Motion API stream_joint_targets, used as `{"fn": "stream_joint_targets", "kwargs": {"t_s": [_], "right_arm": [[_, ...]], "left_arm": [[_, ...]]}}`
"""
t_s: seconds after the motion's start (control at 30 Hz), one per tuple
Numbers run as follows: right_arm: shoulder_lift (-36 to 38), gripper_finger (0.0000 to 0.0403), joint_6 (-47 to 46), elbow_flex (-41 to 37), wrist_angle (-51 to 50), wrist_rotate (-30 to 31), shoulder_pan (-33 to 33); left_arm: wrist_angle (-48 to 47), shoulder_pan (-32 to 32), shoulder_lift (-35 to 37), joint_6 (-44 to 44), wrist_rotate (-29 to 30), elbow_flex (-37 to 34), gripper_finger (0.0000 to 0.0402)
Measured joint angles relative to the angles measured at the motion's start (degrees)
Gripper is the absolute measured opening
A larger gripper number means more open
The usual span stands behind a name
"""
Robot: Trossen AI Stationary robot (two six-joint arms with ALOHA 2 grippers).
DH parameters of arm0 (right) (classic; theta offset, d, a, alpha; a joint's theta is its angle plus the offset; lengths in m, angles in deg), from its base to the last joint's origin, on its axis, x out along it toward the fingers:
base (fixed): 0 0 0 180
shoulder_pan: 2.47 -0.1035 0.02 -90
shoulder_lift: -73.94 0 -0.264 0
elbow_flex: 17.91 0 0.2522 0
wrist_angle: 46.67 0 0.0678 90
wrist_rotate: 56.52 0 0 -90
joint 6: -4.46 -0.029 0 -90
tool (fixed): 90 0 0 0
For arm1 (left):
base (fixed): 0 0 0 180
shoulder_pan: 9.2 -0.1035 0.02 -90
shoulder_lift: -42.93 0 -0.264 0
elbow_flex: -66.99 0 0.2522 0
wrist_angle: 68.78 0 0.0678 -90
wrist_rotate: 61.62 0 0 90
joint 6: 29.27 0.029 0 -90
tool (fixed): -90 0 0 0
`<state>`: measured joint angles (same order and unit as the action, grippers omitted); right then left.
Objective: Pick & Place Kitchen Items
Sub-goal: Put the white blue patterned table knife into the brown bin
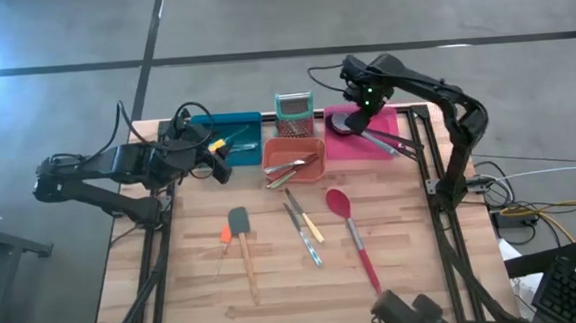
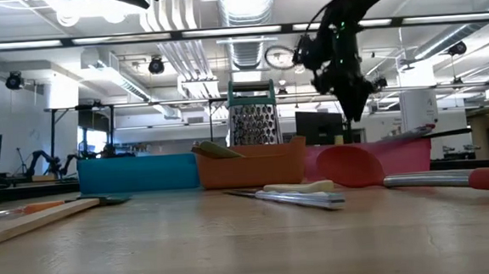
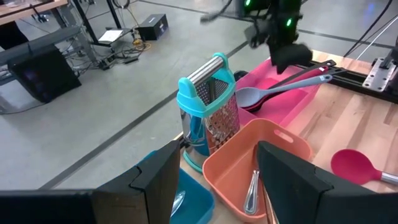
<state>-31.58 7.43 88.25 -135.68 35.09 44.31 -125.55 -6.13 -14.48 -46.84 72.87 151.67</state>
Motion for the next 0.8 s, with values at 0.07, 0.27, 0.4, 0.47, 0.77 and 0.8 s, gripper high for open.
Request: {"fn": "stream_joint_targets", "kwargs": {"t_s": [0.07,0.27,0.4,0.47,0.77,0.8], "right_arm": [[2.7,0.0187,-1.8,0.0,0.0,-1.8,-0.3],[12.3,0.0176,-9.1,0.0,0.3,-8.9,-3.0],[18.5,0.0165,-14.3,0.0,1.2,-9.6,-7.3],[21.3,0.0159,-17.0,0.0,1.9,-9.6,-9.9],[30.1,0.0131,-28.8,0.0,10.0,-4.1,-26.0],[30.7,0.0129,-30.0,0.0,10.6,-2.4,-28.0]], "left_arm": [[0.0,0.0,0.0,0.5,0.0,0.0,0.0218],[0.0,0.0,0.0,0.8,0.0,0.0,0.0218],[0.0,0.0,0.0,0.9,-0.9,0.0,0.0218],[0.0,0.0,0.0,0.9,-1.0,0.0,0.0218],[-0.1,0.0,0.0,0.5,-2.3,0.0,0.0218],[-0.2,0.0,0.0,0.0,-3.0,0.0,0.0218]]}}
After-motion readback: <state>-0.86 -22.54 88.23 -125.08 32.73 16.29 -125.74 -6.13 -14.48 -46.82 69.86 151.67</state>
